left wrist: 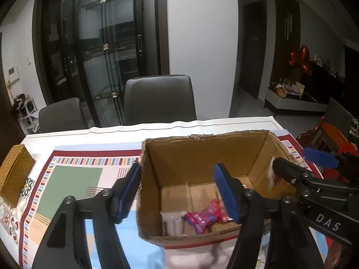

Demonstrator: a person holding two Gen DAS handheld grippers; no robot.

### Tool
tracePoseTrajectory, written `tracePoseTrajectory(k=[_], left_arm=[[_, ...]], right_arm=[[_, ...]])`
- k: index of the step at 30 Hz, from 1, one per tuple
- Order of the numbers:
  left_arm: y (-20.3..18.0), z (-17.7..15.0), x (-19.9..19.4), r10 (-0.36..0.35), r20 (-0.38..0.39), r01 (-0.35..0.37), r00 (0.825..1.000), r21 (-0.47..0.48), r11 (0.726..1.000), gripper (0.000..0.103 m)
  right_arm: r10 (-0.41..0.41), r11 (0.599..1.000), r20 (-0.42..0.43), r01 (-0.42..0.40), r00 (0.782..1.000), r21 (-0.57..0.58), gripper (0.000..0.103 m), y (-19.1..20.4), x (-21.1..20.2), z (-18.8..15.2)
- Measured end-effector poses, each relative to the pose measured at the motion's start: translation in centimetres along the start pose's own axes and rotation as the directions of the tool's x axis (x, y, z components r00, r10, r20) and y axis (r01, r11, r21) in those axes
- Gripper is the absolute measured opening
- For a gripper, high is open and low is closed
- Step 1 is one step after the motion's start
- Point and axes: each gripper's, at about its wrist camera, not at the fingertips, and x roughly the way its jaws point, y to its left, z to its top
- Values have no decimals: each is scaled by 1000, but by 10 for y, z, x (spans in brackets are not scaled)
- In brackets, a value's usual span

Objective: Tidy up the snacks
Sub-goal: 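Open the left tool over the box while the right tool releases the red candy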

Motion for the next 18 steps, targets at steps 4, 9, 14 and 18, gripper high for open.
tracePoseTrajectory(k=[4, 9, 14, 18], left_arm=[[5, 0, -3, 10, 2, -10, 1000, -17, 1000, 77], [9, 0, -10, 22, 16, -22, 1000, -26, 999, 87], [10, 1, -21, 31, 28, -30, 999, -25, 999, 89], [12, 0, -31, 37, 37, -36, 999, -25, 999, 89]], right_arm=[[-28, 1000, 14, 27, 1000, 12, 79, -2, -5, 1], [-38, 999, 26, 38, 999, 17, 79, -3, -13, 3], [-45, 999, 39, 44, 998, 15, 79, -2, -23, 3], [-48, 999, 50, 47, 998, 13, 79, -1, -31, 4]])
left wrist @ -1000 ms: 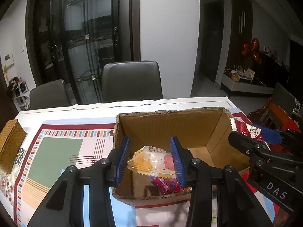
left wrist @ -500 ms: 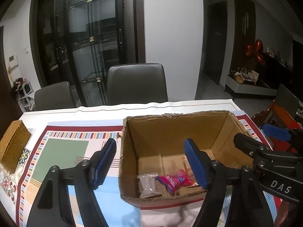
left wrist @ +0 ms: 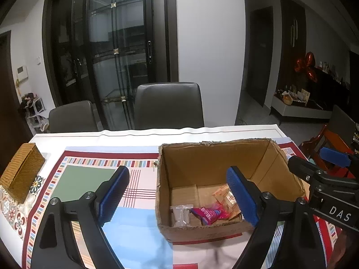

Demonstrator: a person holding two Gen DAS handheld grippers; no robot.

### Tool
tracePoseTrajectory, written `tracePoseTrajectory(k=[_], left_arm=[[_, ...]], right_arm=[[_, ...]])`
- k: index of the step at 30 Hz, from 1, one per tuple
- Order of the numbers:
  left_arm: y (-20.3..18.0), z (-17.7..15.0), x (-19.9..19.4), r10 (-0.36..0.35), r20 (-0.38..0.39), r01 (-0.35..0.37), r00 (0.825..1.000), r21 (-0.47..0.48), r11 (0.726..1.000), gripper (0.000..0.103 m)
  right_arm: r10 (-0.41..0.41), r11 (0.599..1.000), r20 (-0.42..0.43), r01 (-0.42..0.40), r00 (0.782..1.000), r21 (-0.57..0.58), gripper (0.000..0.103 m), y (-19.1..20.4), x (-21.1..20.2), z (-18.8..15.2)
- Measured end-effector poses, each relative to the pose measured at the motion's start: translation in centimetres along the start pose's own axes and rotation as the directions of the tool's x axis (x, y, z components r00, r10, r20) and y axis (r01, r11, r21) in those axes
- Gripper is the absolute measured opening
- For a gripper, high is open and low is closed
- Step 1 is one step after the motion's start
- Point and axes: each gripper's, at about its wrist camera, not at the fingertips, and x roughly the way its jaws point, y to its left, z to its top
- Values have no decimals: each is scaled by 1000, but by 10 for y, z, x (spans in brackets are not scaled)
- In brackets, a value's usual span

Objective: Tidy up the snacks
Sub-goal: 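Open the left tool over the box while the right tool releases the red candy, then withdraw both open tools from the box toward the remaining snacks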

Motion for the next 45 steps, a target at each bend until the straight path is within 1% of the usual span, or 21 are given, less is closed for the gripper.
tracePoseTrajectory(k=[12, 22, 36, 41, 45], left_arm=[[5, -3, -31, 1, 29, -2, 1000, 10, 1000, 89], [14, -13, -58, -2, 41, 0, 999, 28, 1000, 89], [17, -36, -83, -35, 38, 33, 999, 59, 998, 89], [18, -49, -93, -49, 34, 46, 998, 77, 996, 89], [17, -60, -99, -59, 25, 56, 998, 99, 994, 89]], right_arm=[[-2, 1000, 18, 2, 1000, -7, 79, 6, -26, -3], [-4, 1000, 9, 5, 1000, -14, 79, 14, -44, -17], [-11, 1000, -3, 11, 1000, -10, 79, 18, -65, -44], [-24, 1000, -9, 23, 1000, -10, 79, 18, -72, -56], [-42, 999, 4, 42, 999, -15, 79, 21, -83, -68]])
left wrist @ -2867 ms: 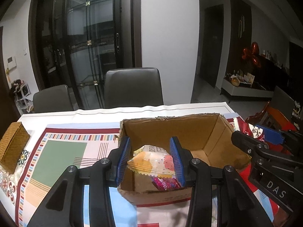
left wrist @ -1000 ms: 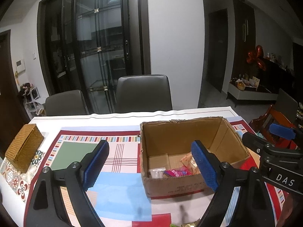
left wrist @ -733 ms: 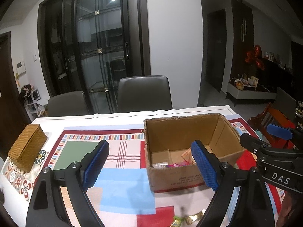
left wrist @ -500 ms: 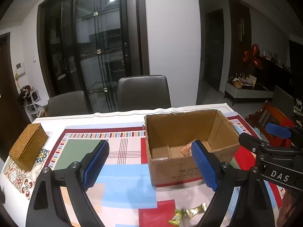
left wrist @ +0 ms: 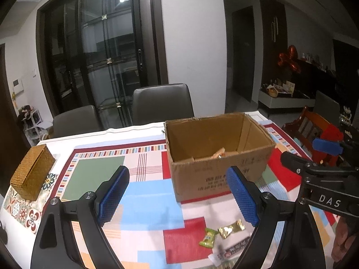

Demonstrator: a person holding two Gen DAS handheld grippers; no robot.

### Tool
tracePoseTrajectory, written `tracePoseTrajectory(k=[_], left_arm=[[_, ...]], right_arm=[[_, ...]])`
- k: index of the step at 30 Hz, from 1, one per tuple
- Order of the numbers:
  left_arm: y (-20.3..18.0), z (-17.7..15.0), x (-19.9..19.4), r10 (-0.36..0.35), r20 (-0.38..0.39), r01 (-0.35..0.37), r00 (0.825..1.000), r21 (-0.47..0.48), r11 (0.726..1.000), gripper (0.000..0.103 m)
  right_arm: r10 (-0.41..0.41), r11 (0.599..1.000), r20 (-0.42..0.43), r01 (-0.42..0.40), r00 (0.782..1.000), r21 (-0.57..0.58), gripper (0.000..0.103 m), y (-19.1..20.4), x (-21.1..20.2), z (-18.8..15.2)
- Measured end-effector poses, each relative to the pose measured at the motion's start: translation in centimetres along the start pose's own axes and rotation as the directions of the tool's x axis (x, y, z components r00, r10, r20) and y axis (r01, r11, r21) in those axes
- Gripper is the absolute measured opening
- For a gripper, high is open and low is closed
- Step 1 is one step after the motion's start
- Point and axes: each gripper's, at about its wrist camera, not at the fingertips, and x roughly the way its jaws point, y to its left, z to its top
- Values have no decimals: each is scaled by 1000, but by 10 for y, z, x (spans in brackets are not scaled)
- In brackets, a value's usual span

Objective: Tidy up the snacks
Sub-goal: 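Withdraw both open tools from the box toward the remaining snacks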

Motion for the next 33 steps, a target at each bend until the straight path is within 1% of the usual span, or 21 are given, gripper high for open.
tracePoseTrajectory(k=[5, 14, 24, 33], left_arm=[[1, -13, -7, -23, -8, 23, 1000, 10, 1000, 89], [-8, -43, -18, -64, -38, 66, 997, 69, 995, 89], [-14, -79, -25, -97, -77, 107, 992, 128, 986, 89], [-19, -112, -28, -139, -113, 157, 984, 177, 972, 89]], right_arm=[[-21, 1000, 30, 21, 999, -3, 79, 5, -17, -17], [-25, 1000, 35, 25, 999, -3, 79, 11, -31, -43], [-38, 999, -1, 38, 999, 26, 79, 12, -36, -80], [-55, 998, -30, 55, 998, 15, 79, 20, -40, -114]])
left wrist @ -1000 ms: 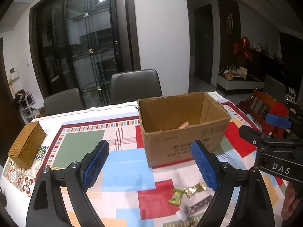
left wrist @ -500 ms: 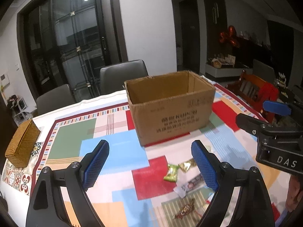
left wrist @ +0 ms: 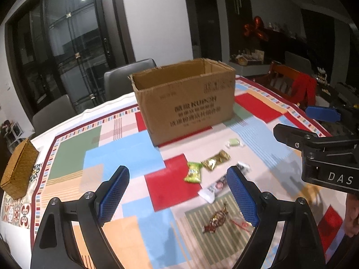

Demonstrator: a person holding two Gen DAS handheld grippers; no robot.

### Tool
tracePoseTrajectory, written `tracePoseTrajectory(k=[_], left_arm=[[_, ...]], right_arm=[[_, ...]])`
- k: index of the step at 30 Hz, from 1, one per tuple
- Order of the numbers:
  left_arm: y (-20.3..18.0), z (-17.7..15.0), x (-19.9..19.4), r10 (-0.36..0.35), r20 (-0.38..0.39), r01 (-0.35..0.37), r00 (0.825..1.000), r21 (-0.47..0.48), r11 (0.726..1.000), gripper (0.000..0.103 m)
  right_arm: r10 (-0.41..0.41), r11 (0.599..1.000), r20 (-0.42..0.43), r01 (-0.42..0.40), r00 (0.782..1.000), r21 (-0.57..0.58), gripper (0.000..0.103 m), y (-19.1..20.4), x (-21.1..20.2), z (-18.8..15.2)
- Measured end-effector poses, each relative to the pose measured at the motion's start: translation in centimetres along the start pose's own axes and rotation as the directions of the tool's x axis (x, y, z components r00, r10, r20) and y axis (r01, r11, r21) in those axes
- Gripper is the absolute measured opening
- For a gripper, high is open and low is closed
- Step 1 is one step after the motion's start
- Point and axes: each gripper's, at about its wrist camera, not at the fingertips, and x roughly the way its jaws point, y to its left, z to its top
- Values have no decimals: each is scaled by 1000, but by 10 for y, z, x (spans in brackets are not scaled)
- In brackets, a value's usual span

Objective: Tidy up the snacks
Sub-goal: 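Withdraw both open tools from the box toward the remaining snacks, then grasp the gold-wrapped chocolate with the left tool while the right tool grasps the white pastry packet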

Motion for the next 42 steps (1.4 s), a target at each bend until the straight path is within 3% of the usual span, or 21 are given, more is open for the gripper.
tracePoseTrajectory(k=[22, 30, 37, 42], left_arm=[[-20, -52, 19, -117, -127, 137, 985, 158, 978, 89], [-21, -61, 36, -163, -196, 197, 967, 170, 965, 88], [-21, -68, 53, -233, -269, 281, 934, 157, 947, 86], [-24, -72, 64, -250, -300, 314, 920, 188, 930, 79]], right_arm=[[15, 1000, -161, -19, 987, -20, 79, 16, 21, -67], [42, 997, -232, -56, 972, -56, 79, 29, 31, -73], [70, 994, -309, -93, 949, -63, 79, 33, 47, -78], [84, 991, -356, -116, 931, -69, 79, 38, 59, -80]])
